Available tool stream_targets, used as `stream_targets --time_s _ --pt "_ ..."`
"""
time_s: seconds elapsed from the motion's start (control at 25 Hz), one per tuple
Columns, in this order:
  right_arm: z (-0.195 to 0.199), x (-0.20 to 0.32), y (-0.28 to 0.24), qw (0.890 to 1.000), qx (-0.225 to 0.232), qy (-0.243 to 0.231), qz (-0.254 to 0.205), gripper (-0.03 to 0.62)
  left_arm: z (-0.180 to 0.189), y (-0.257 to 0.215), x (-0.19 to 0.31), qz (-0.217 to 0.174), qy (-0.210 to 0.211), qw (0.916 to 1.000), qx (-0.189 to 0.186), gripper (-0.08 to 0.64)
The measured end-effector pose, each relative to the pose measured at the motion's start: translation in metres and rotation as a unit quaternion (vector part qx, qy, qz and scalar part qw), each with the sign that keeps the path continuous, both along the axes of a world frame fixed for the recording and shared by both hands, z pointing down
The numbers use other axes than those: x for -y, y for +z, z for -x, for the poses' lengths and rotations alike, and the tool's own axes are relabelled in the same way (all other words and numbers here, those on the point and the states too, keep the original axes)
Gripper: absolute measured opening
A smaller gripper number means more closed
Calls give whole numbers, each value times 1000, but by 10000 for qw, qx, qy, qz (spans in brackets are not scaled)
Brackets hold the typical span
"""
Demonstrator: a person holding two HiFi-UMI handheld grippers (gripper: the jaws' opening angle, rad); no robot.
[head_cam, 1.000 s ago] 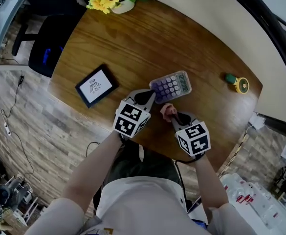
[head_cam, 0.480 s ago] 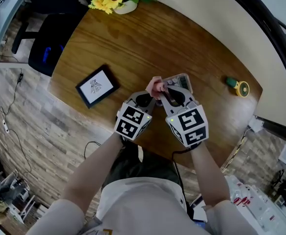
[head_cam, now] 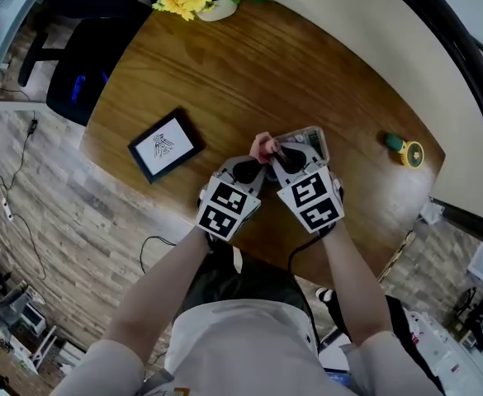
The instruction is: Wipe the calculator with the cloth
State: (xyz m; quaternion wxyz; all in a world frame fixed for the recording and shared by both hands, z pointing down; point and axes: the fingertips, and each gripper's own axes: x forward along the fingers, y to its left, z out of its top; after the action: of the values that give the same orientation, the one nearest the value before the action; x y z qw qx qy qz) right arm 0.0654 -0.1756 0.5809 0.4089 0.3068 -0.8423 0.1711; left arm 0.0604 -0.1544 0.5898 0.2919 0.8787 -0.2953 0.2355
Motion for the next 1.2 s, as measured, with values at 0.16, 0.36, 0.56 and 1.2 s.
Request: stream_targets --time_s 0.16,0.36,0.56,1.2 --pt "-15 -1 1 10000 -81 8 54 40 1 0 -1 13 8 10000 0 3" --pt "-42 3 0 9983 77 552 179 40 -1 1 0 31 9 10000 -16 2" --pt "-65 7 -1 9968 -224 758 109 40 1 1 0 47 24 10000 -23 2" --pt "-35 4 -51 9980 -160 527 -309 38 -1 -2 -1 129 38 9999 -83 2"
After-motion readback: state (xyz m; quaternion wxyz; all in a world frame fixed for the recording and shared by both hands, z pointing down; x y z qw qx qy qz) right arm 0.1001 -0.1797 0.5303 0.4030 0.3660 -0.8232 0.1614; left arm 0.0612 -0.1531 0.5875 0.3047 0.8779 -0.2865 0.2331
